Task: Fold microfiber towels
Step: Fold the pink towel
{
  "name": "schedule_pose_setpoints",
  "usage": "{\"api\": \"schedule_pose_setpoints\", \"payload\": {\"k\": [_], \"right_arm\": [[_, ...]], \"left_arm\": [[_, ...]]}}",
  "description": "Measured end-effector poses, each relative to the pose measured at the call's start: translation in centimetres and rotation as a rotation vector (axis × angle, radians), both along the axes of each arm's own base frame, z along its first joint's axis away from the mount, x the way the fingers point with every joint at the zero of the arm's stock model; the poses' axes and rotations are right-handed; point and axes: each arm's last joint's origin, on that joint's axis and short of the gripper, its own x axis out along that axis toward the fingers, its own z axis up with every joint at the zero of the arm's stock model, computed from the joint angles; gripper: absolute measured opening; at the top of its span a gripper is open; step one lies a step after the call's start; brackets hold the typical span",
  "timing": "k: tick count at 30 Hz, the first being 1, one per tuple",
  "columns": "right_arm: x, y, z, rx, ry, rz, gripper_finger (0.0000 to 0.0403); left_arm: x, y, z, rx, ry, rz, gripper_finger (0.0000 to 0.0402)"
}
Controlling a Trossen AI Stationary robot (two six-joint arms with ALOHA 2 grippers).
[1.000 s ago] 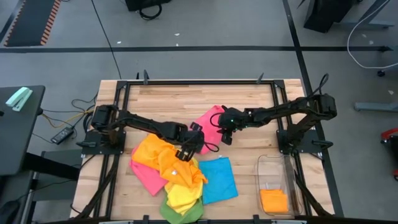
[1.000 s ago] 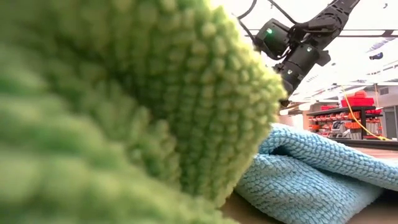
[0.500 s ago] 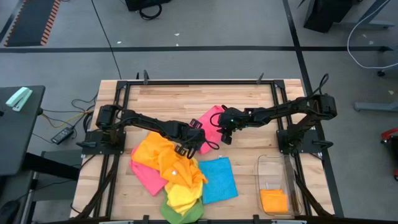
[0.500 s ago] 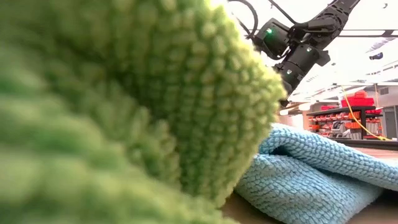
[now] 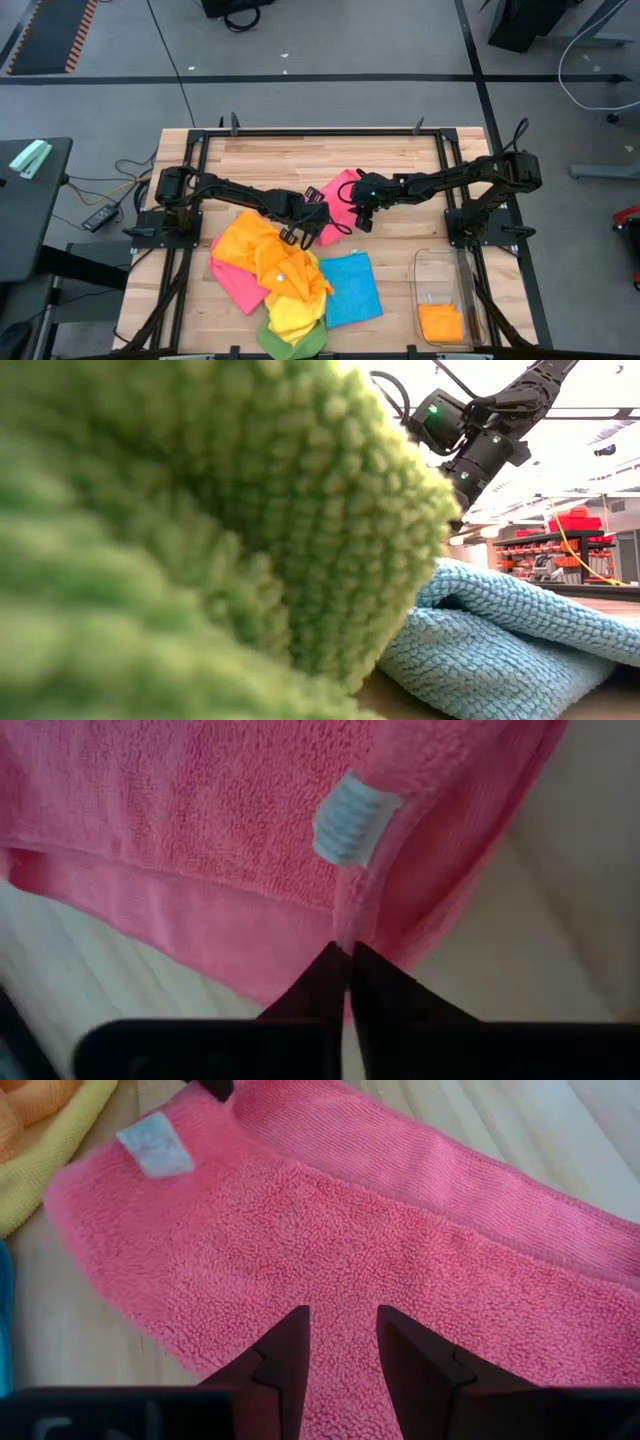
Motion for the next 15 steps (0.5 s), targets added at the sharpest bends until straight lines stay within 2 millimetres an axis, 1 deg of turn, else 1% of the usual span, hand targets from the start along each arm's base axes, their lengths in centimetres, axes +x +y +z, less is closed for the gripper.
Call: {"api": "schedule_pose_setpoints", "payload": {"k": [2, 5, 8, 12, 15], "right_arm": [[0.00, 0.00, 0.00, 0.000, 0.000, 0.000, 0.0127], [0.00, 0.00, 0.00, 0.000, 0.000, 0.001, 0.0127], [0.01, 0.00, 0.00, -0.002, 0.000, 0.002, 0.0127], [0.01, 0.00, 0.01, -0.001, -0.001, 0.000, 0.0127], [0.01, 0.01, 0.01, -0.001, -0.001, 0.001, 0.0127]], "left_arm": [[0.00, -0.11, 0.08, 0.065, 0.009, -0.027, 0.0011], [0.03, -0.31, 0.46, 0.163, 0.016, -0.073, 0.0018], [-0.06, -0.49, 0.48, 0.216, 0.043, -0.113, 0.0016], [-0.10, -0.82, 0.61, 0.308, 0.051, -0.108, 0.0008], [-0.29, -0.88, 0.67, 0.380, 0.071, -0.089, 0.0016]]}}
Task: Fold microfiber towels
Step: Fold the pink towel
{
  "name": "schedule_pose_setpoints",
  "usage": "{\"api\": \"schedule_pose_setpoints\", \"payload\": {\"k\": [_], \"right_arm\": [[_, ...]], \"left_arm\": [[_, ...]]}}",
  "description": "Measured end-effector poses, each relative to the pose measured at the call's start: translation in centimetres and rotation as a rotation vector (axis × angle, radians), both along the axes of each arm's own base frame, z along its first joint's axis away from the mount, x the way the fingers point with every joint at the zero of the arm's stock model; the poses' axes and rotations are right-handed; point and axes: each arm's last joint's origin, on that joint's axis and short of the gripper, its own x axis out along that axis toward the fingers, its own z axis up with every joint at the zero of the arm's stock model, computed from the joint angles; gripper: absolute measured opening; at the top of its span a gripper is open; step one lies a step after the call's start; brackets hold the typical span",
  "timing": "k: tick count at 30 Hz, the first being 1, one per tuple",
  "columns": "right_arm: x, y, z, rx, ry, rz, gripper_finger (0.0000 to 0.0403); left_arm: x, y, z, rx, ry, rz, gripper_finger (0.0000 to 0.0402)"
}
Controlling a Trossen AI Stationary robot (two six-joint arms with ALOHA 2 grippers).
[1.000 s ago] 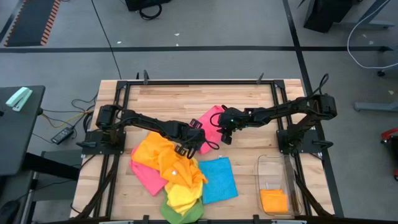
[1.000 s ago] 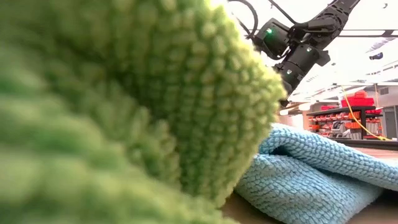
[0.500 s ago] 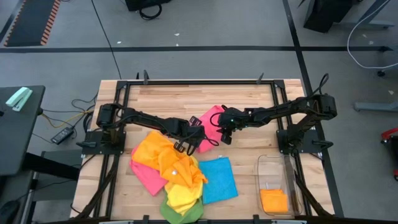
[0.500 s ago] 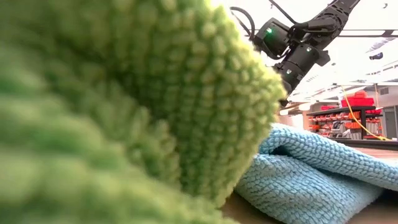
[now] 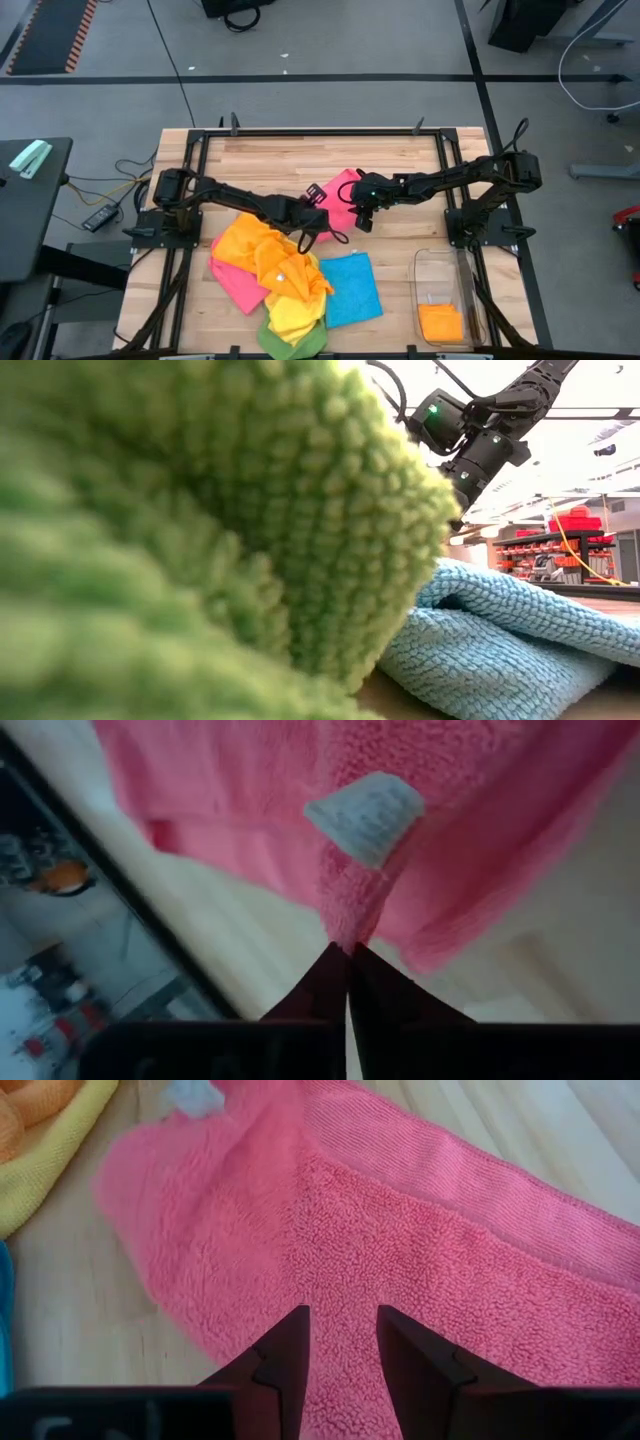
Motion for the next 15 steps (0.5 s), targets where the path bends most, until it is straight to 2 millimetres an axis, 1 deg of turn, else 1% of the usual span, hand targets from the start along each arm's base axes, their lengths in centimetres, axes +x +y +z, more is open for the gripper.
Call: {"api": "schedule_pose_setpoints", "payload": {"k": [3, 9, 15], "right_arm": [[0.0, 0.0, 0.0, 0.000, -0.001, 0.000, 0.0127], [0.0, 0.0, 0.0, 0.000, -0.003, 0.000, 0.0127], [0.0, 0.0, 0.0, 0.001, -0.003, -0.001, 0.0127]], "left_arm": [[-0.5, 0.0, -0.1, 0.011, 0.054, 0.001, 0.0022], [-0.8, -0.1, 0.2, 0.098, 0.077, 0.010, 0.0008], [-1.3, 0.0, 0.3, 0.093, 0.104, 0.031, 0.0030]]}}
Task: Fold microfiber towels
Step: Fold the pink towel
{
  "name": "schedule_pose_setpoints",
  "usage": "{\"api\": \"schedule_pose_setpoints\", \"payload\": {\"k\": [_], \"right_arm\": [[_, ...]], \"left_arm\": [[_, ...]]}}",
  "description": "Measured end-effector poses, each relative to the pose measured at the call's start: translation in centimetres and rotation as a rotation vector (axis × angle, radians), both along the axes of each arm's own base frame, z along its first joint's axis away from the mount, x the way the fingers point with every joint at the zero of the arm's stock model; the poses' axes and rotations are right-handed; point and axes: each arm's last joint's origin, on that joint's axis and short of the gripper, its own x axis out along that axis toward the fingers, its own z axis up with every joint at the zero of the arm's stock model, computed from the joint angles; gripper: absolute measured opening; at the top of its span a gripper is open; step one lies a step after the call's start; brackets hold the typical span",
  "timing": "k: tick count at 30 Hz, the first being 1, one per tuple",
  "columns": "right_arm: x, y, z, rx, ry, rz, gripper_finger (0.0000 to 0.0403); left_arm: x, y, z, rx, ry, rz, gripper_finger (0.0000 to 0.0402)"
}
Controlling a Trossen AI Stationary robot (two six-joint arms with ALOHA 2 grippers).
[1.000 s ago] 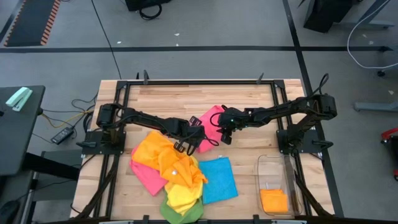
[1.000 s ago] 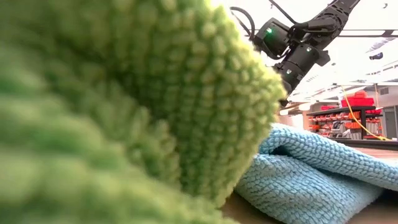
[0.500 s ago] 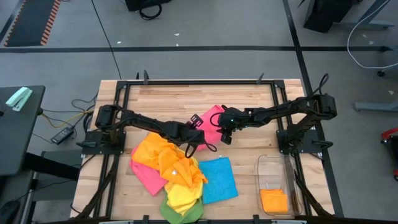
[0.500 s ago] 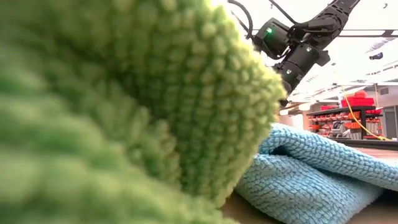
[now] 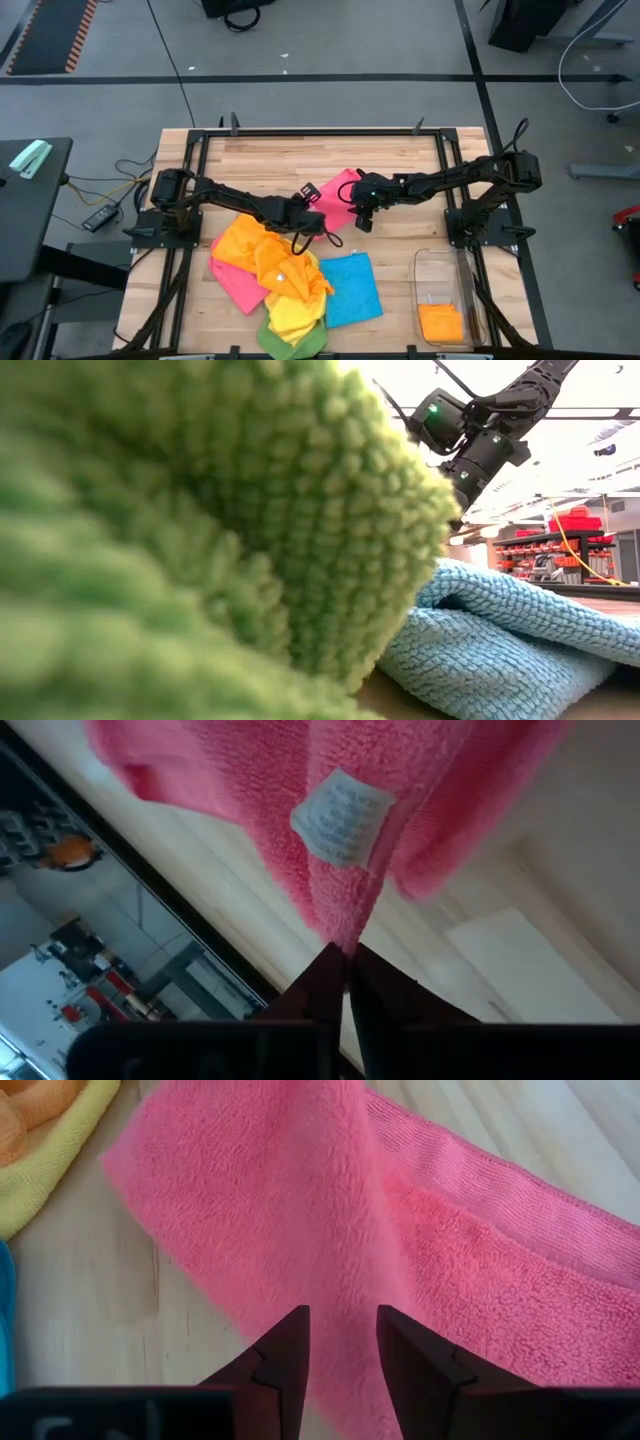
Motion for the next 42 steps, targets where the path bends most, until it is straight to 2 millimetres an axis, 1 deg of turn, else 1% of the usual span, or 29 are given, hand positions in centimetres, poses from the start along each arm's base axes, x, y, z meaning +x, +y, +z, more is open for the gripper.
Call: {"api": "schedule_pose_setpoints", "payload": {"k": [2, 7, 11, 14, 19, 22, 25, 31, 34, 38, 42], "right_arm": [[0.0, 0.0, 0.0, 0.000, 0.000, 0.000, 0.0127], [0.0, 0.0, 0.0, 0.008, -0.001, -0.009, 0.0127], [0.0, 0.0, 0.0, 0.013, -0.002, -0.013, 0.0127], [0.0, 0.0, 0.0, 0.015, -0.002, -0.016, 0.0127], [0.0, 0.0, 0.0, 0.024, -0.001, -0.026, 0.0127], [-0.1, 0.1, -0.1, 0.026, 0.005, -0.024, 0.0127], [-0.1, 0.2, -0.2, 0.023, 0.008, -0.019, 0.0127], [-0.1, 0.2, -0.1, 0.023, 0.001, -0.019, 0.0127], [-0.1, 0.2, -0.2, 0.025, 0.005, -0.021, 0.0127], [-0.1, 0.2, -0.2, 0.020, 0.008, -0.016, 0.0127], [-0.1, 0.1, -0.2, -0.004, 0.011, -0.015, 0.0127]], "left_arm": [[-0.3, 0.2, -0.1, -0.035, 0.018, 0.020, 0.0028], [-0.3, 0.5, -0.4, -0.178, -0.013, 0.079, 0.0008], [-0.4, 0.5, -0.4, -0.194, -0.006, 0.085, 0.0020], [-0.6, 0.8, -1.0, -0.200, 0.044, 0.086, 0.0029], [-0.2, 1.7, -1.8, -0.285, 0.019, 0.136, 0.0021], [-0.2, 1.8, -1.9, -0.296, 0.020, 0.158, 0.0023], [-0.2, 1.7, -1.9, -0.309, 0.007, 0.167, 0.0045], [-0.3, 1.8, -1.9, -0.333, -0.028, 0.238, 0.0108], [-0.6, 1.6, -1.6, -0.334, -0.025, 0.263, 0.0129], [-0.8, 1.0, -0.5, -0.341, -0.061, 0.244, 0.0141], [-0.2, 1.1, 0.1, -0.363, -0.148, 0.237, 0.0133]]}}
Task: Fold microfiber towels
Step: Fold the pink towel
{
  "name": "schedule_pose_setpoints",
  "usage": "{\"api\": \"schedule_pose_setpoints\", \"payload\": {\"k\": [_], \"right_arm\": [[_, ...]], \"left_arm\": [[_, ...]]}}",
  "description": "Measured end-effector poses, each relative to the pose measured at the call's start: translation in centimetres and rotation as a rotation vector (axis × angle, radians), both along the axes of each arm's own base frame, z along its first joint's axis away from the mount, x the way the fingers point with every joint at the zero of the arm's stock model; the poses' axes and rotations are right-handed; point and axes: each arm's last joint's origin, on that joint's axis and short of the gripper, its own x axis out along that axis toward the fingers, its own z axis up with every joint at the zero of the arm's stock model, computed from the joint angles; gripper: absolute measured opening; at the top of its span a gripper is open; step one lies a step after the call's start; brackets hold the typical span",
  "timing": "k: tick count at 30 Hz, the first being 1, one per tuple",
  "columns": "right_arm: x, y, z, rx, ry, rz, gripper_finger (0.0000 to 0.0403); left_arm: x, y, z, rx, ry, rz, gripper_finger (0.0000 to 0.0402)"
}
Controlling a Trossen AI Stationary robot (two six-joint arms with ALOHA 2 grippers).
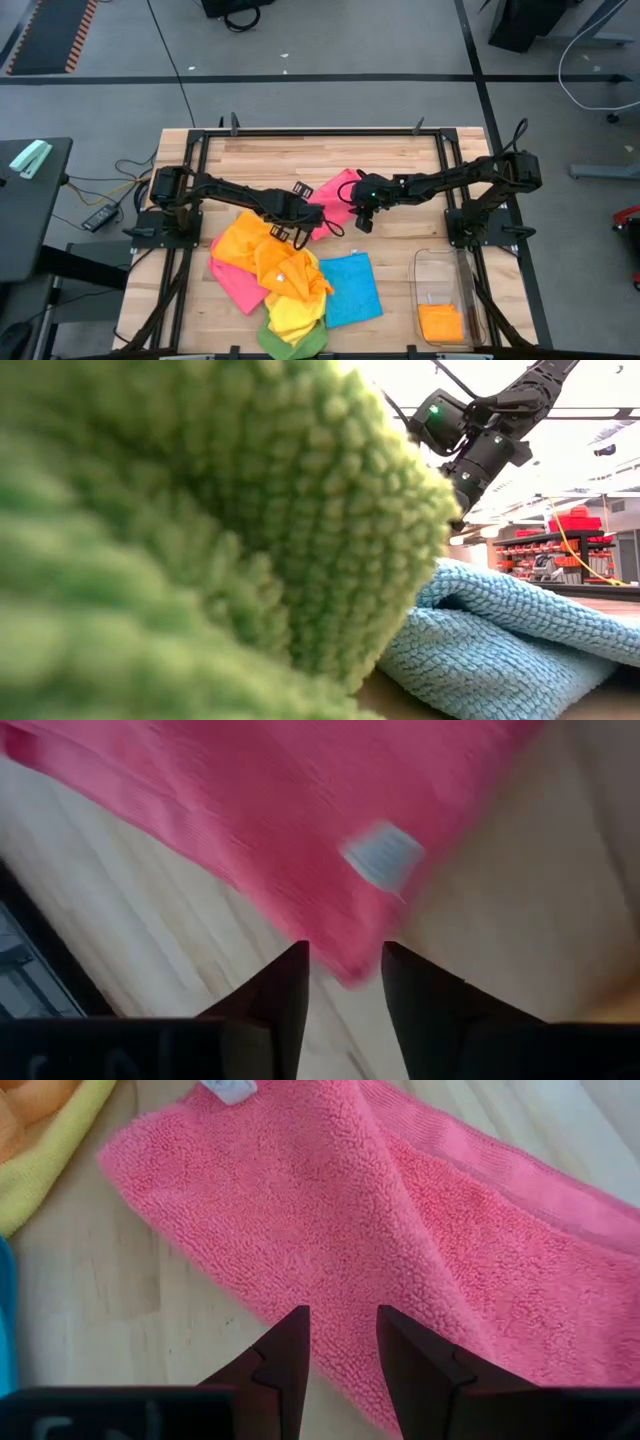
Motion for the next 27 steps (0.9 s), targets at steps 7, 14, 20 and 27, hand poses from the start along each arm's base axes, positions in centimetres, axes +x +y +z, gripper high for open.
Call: {"api": "schedule_pose_setpoints", "payload": {"k": [7, 14, 20, 27], "right_arm": [[0.0, -0.4, 0.1, -0.146, 0.022, -0.024, 0.0127], [-0.2, -1.8, 0.3, -0.321, 0.049, -0.128, 0.0127], [-0.6, -4.6, 0.7, -0.258, 0.032, -0.158, 0.0127], [-0.9, -8.3, 1.3, -0.119, 0.061, -0.273, 0.0127]], "left_arm": [[2.4, 1.3, -0.3, -0.222, -0.274, 0.140, 0.0110], [2.6, 1.6, -2.9, -0.253, -0.187, 0.167, 0.0094], [2.9, 1.0, -3.9, -0.243, -0.163, 0.150, 0.0084], [2.9, 0.9, -4.0, -0.246, -0.160, 0.148, 0.0078]]}}
